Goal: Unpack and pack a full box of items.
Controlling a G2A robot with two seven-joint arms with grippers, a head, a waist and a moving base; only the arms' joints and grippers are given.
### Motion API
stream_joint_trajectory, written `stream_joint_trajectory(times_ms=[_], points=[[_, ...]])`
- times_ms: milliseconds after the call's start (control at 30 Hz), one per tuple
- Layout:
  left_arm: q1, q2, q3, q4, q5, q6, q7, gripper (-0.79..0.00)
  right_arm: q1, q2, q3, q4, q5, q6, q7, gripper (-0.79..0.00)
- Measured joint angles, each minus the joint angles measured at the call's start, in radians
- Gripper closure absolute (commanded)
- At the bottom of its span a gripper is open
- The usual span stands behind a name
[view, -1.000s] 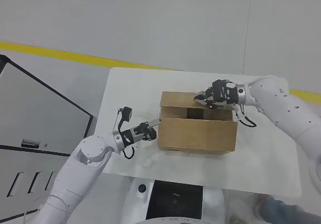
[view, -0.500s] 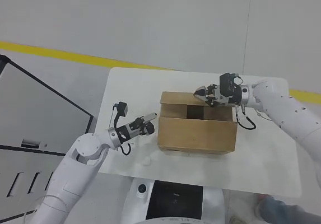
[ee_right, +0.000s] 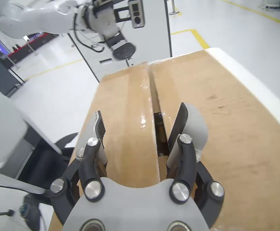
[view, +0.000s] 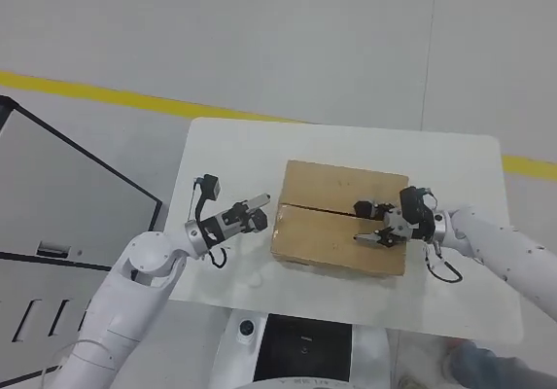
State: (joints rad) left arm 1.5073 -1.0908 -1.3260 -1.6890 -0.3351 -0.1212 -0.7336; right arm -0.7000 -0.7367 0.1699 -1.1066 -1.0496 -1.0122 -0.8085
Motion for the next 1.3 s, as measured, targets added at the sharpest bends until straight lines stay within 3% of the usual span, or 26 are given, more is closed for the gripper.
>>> stream_joint_trajectory(times_ms=[67,133,233,267,367,533,567,600,633,1300], points=[[0.001,0.0,-0.001,0.0,-0.002,-0.001,0.001,-0.785,-0.001,0.028,0.0,-0.02,0.004,0.0,0.001,-0.289],[0.001,0.0,0.0,0.0,0.0,0.0,0.001,-0.785,0.007,-0.004,0.0,-0.003,0.001,0.0,0.0,-0.317],[0.0,0.0,0.0,0.0,0.0,0.0,0.001,-0.785,0.007,-0.012,0.0,0.0,0.001,0.0,0.0,-0.391],[0.0,0.0,0.0,0.0,0.0,0.0,0.001,-0.785,0.007,-0.011,0.0,0.0,0.001,0.0,0.0,-0.551],[0.0,0.0,0.0,0.0,0.0,0.0,0.001,-0.785,0.007,-0.011,0.0,0.0,0.001,0.0,0.0,-0.391],[0.0,0.0,0.0,0.0,0.0,0.0,0.001,-0.785,0.007,-0.011,0.0,0.0,0.001,0.0,0.0,-0.363],[0.0,0.0,0.0,0.0,0.0,0.0,0.001,-0.785,0.007,-0.011,0.0,0.0,0.001,0.0,0.0,-0.406],[0.0,0.0,0.0,0.0,0.0,0.0,0.001,-0.785,0.007,-0.011,0.0,0.0,0.001,0.0,0.0,-0.77],[0.0,0.0,0.0,0.0,0.0,0.0,0.001,-0.785,0.007,-0.011,0.0,0.0,0.001,0.0,0.0,-0.785],[0.0,0.0,0.0,0.0,0.0,0.0,0.001,-0.785,0.007,-0.011,0.0,0.0,0.001,0.0,0.0,-0.785]])
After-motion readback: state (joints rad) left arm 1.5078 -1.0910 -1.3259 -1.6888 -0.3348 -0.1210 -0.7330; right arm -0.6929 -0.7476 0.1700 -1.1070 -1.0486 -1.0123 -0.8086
